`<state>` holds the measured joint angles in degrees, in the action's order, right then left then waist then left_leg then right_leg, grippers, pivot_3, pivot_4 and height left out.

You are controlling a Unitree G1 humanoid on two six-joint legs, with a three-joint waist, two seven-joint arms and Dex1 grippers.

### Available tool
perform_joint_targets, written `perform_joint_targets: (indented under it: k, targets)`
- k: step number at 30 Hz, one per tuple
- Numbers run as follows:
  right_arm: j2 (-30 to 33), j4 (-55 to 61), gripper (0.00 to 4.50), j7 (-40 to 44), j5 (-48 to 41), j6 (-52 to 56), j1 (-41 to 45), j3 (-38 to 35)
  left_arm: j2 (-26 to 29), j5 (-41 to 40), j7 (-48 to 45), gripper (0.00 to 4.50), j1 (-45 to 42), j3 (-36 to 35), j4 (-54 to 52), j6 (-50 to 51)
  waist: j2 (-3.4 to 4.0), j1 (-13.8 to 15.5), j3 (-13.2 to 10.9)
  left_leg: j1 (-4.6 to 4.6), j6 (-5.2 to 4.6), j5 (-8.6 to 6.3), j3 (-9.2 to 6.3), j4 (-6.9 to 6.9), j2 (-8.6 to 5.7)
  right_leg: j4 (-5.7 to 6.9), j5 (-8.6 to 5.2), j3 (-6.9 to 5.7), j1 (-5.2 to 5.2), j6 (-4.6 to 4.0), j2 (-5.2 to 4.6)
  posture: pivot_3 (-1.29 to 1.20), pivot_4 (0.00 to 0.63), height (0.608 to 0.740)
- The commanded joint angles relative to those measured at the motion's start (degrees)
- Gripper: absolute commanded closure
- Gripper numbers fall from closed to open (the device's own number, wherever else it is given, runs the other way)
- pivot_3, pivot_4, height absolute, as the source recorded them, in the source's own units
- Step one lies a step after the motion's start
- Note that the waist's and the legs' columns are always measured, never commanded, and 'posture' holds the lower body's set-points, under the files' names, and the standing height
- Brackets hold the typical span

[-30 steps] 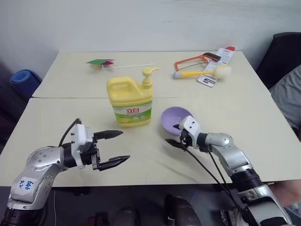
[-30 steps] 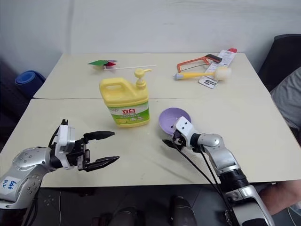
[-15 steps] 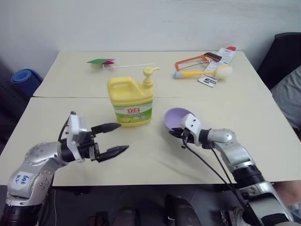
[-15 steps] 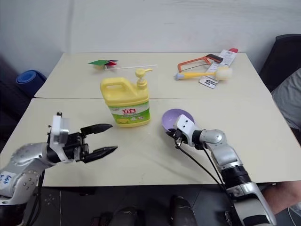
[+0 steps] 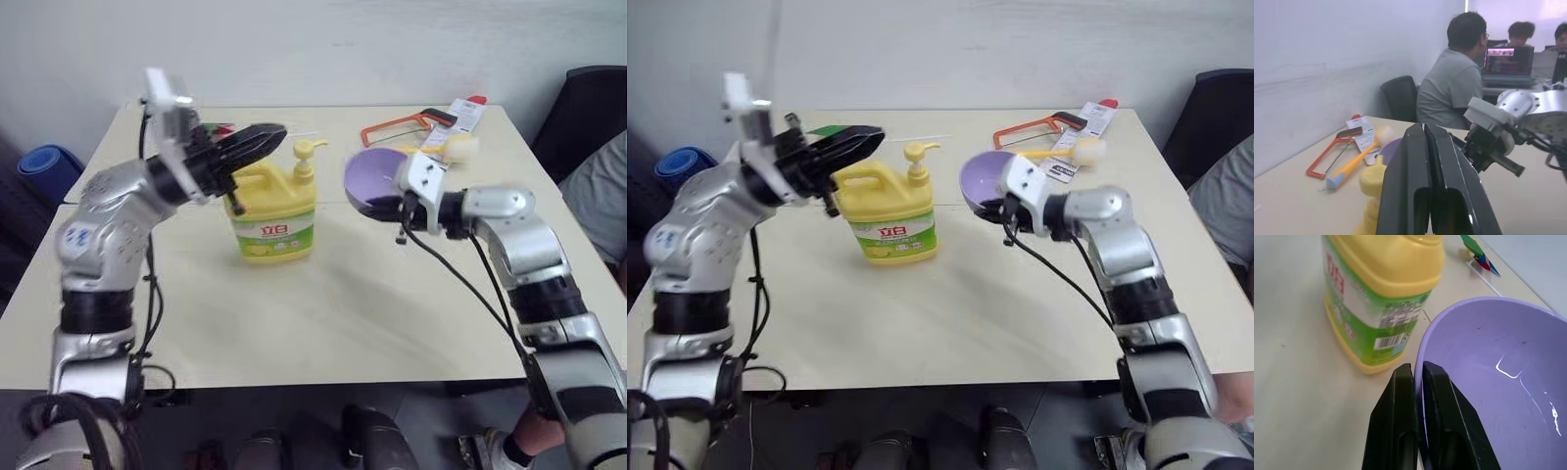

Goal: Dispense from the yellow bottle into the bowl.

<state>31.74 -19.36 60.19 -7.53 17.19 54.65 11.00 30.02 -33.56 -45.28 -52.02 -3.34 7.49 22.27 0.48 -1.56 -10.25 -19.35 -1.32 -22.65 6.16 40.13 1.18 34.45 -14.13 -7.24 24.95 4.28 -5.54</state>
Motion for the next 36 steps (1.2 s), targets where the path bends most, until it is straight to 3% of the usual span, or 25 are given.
perform_joint_targets:
  k: [1,10,17,36]
  targets:
    - [-2.0,-5.5,4.5,0.2,1.7,-2.4,4.8,0.3,-2.8,4.8,0.5,4.49,-5.7,0.5,8.0,-5.0,0.0,0.0,0.0,-0.05,0.0,0.0,0.0,-0.01,-0.01,0.03,0.0,0.02,0.08,0.0,-0.01,0.0,0.15,0.74]
    - [-5.7,-11.5,4.5,0.9,3.3,-5.2,9.2,0.6,-6.9,12.3,-1.5,4.49,-13.7,2.9,20.4,-8.7,0.0,-0.2,0.0,-0.92,0.0,0.06,0.05,0.39,-0.05,0.2,0.01,-0.31,0.7,0.02,-0.1,0.0,0.15,0.74]
    - [-5.7,-12.2,4.5,1.1,3.7,-5.5,11.2,0.4,-7.0,14.8,-4.6,4.49,-13.0,4.9,19.3,-5.8,0.0,-0.2,0.0,-0.95,0.0,0.06,-0.15,0.57,-0.04,0.32,0.01,-0.31,0.69,0.02,-0.14,0.0,0.15,0.74]
    - [-5.1,-7.7,4.5,3.5,3.0,-2.9,11.7,-0.2,-7.8,19.9,-0.1,4.49,-12.1,7.3,19.6,5.2,0.0,-0.1,0.0,-0.93,0.0,0.05,-0.53,0.87,0.2,0.6,0.01,-0.3,0.64,0.02,-0.21,0.0,0.15,0.74]
